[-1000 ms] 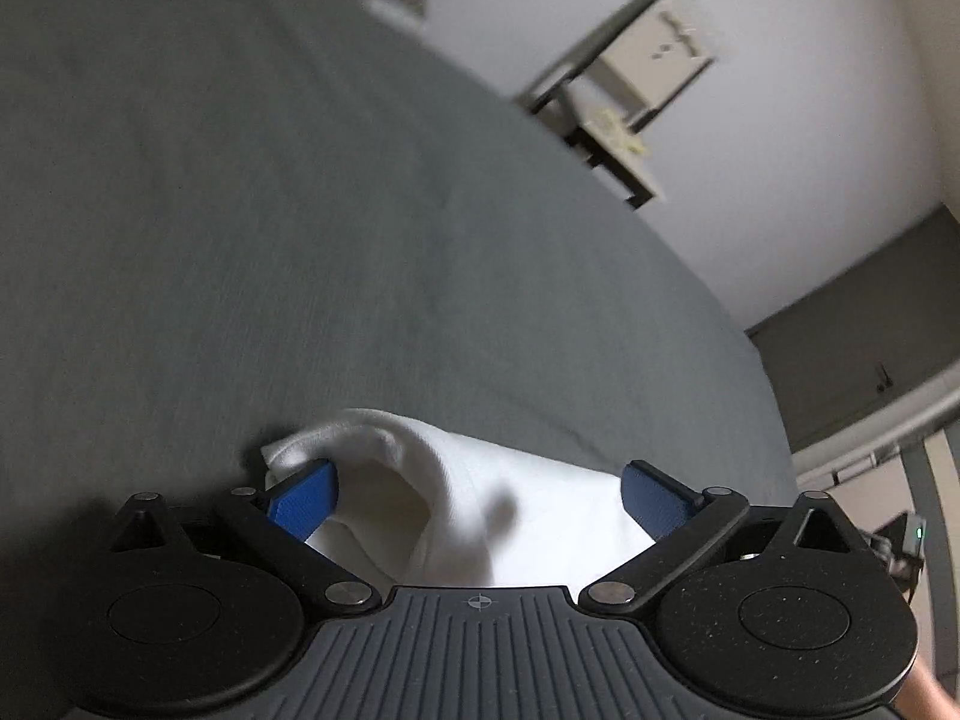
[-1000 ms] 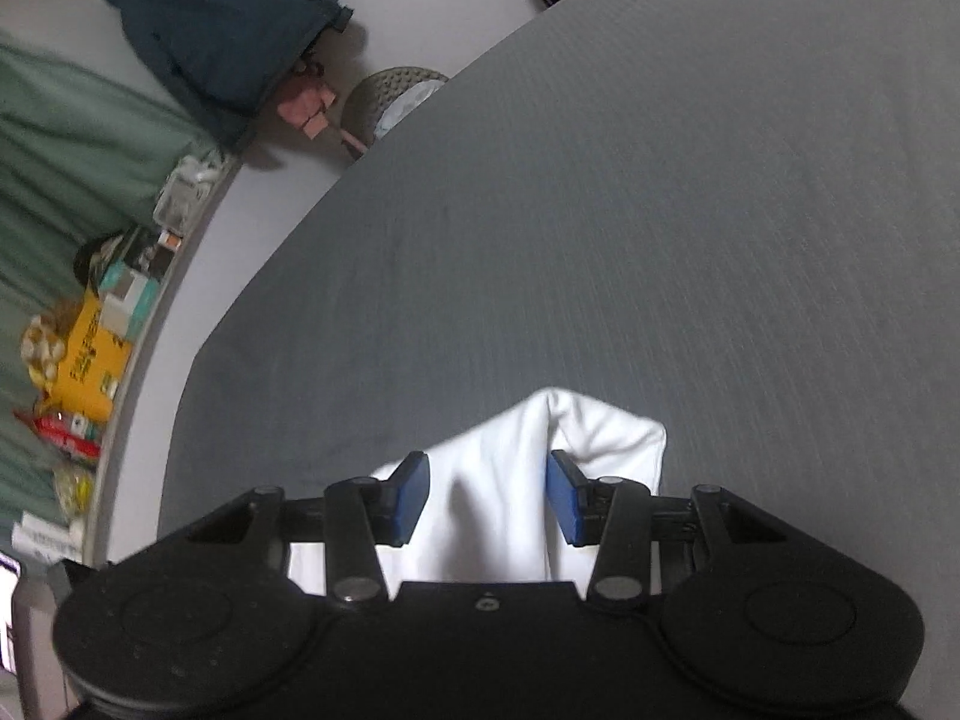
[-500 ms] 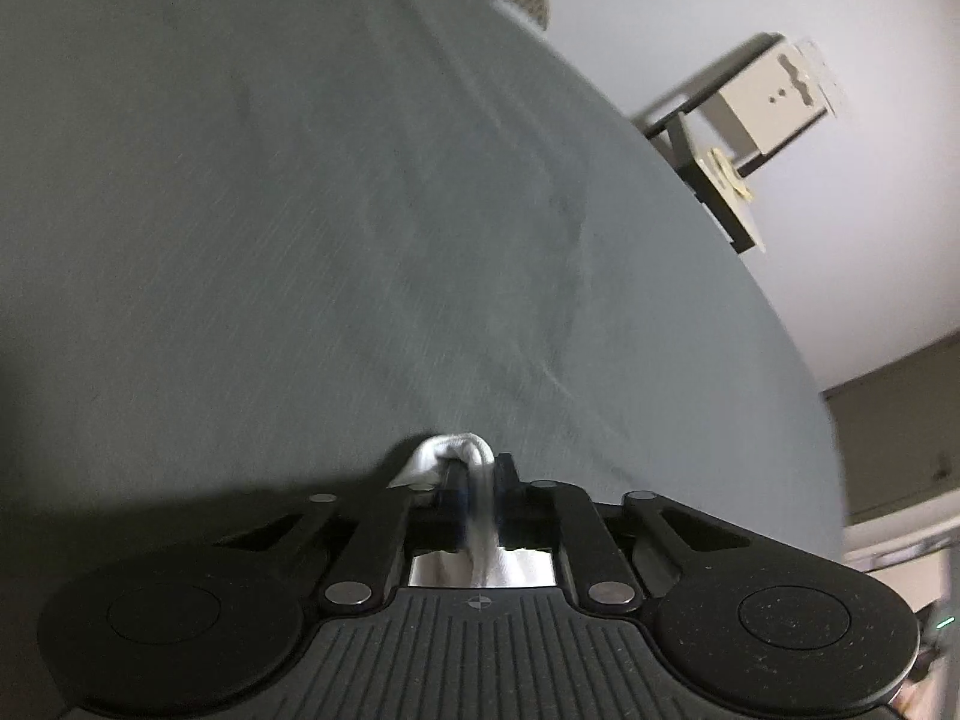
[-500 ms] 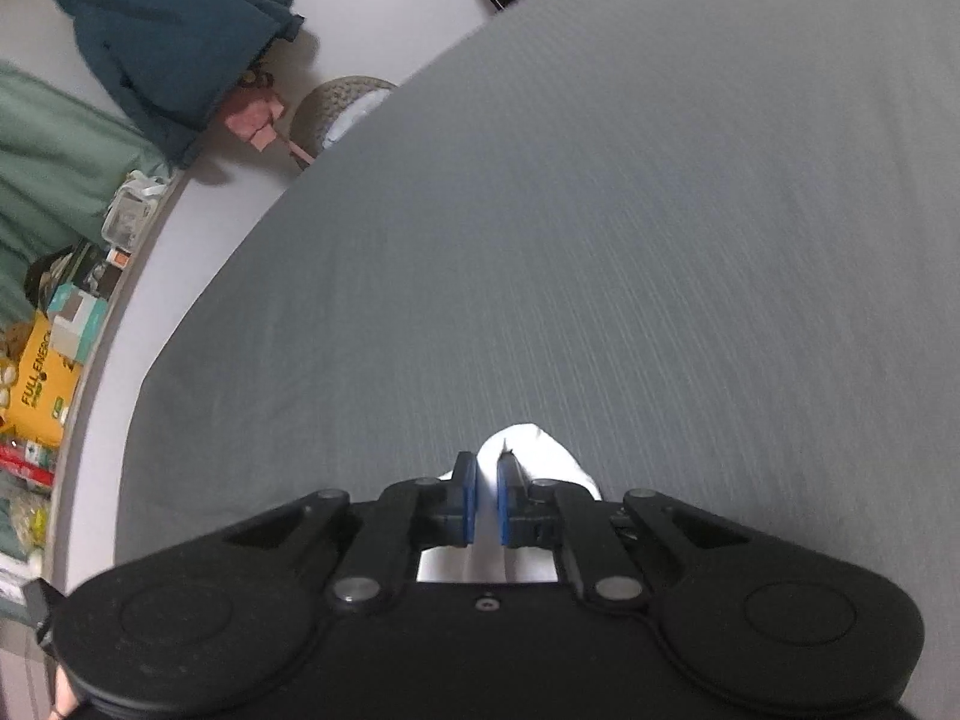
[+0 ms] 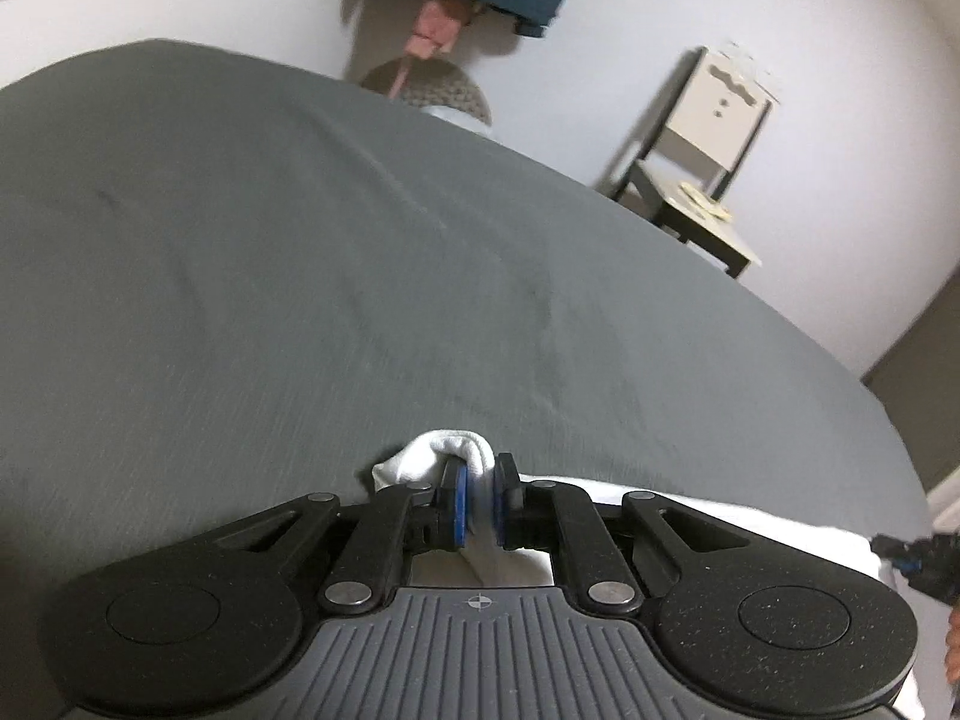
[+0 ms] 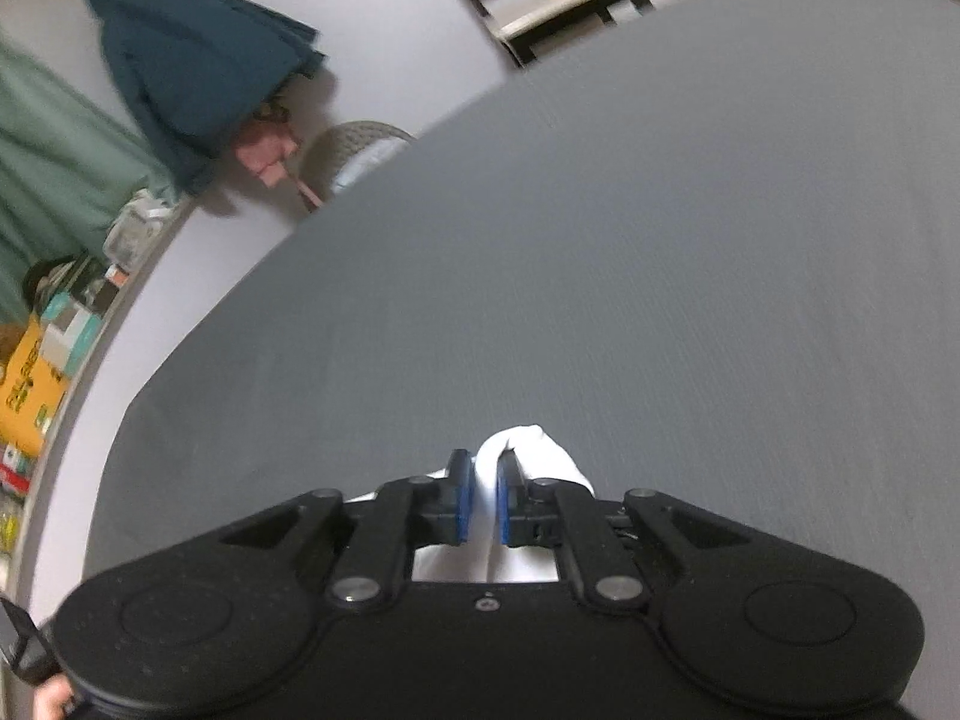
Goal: Fold clothes
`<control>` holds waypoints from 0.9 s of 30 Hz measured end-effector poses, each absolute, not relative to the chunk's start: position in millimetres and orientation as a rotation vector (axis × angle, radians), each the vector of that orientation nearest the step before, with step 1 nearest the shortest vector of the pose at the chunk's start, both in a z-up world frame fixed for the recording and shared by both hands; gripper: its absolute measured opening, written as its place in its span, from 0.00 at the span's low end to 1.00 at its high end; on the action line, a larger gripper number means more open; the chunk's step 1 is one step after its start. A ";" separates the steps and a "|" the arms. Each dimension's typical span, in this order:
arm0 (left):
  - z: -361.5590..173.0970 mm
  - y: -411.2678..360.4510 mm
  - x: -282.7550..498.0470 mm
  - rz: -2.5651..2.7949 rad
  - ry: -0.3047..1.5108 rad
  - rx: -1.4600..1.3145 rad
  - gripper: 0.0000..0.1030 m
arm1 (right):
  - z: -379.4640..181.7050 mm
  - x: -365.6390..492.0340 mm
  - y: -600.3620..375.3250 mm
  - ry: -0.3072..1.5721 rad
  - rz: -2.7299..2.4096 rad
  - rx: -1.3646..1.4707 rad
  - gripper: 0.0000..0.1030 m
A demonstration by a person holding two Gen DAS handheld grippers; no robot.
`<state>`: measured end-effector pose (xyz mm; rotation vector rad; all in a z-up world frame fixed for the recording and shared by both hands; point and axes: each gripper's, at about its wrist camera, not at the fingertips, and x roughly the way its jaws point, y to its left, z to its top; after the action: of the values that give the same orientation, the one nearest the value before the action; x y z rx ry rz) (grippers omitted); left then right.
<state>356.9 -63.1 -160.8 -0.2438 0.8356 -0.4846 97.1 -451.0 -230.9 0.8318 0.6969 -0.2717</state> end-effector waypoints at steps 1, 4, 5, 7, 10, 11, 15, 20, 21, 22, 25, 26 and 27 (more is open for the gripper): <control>-159.1 -65.2 357.7 -0.498 0.836 -0.230 0.11 | -229.6 95.2 -453.8 0.702 -0.256 0.830 0.11; -150.1 -67.3 363.8 -0.564 0.852 -0.169 0.15 | -217.9 87.0 -457.2 0.725 -0.217 0.770 0.19; -145.9 -67.0 365.4 -0.587 0.855 -0.145 0.17 | -212.7 83.9 -457.4 0.734 -0.206 0.740 0.23; -138.0 -59.6 363.4 -0.603 0.838 -0.093 0.44 | -202.3 75.1 -457.0 0.754 -0.228 0.655 0.50; -125.4 -51.0 360.0 -0.591 0.795 -0.042 0.97 | -189.9 74.7 -451.4 0.776 -0.224 0.566 0.53; -121.7 -51.1 362.4 -0.588 0.785 -0.040 0.97 | -185.8 74.6 -449.6 0.784 -0.222 0.536 0.55; -118.9 -49.2 376.8 -0.549 0.839 -0.044 0.97 | -183.1 89.4 -446.5 0.804 -0.218 0.545 0.66; -139.6 -52.4 384.3 -0.469 0.917 -0.084 0.97 | -191.3 98.3 -443.7 0.825 -0.248 0.518 0.66; -142.7 -53.3 386.0 -0.459 0.919 -0.094 0.97 | -193.9 97.7 -444.3 0.827 -0.247 0.519 0.66; -145.0 -55.0 387.6 -0.454 0.907 -0.100 0.97 | -197.1 99.6 -445.3 0.836 -0.238 0.527 0.64; -149.9 -63.1 389.0 -0.494 0.901 -0.100 0.97 | -203.2 103.9 -446.1 0.844 -0.189 0.535 0.53; -152.6 -69.0 387.5 -0.539 0.898 -0.086 0.97 | -203.5 105.4 -445.3 0.836 -0.172 0.527 0.51; -154.6 -78.4 387.5 -0.562 0.894 -0.057 0.97 | -203.8 107.3 -445.0 0.836 -0.158 0.521 0.51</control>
<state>387.5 -78.4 -154.6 -0.0566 0.8941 -0.5618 107.3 -445.0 -203.8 0.5212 0.8356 -0.1582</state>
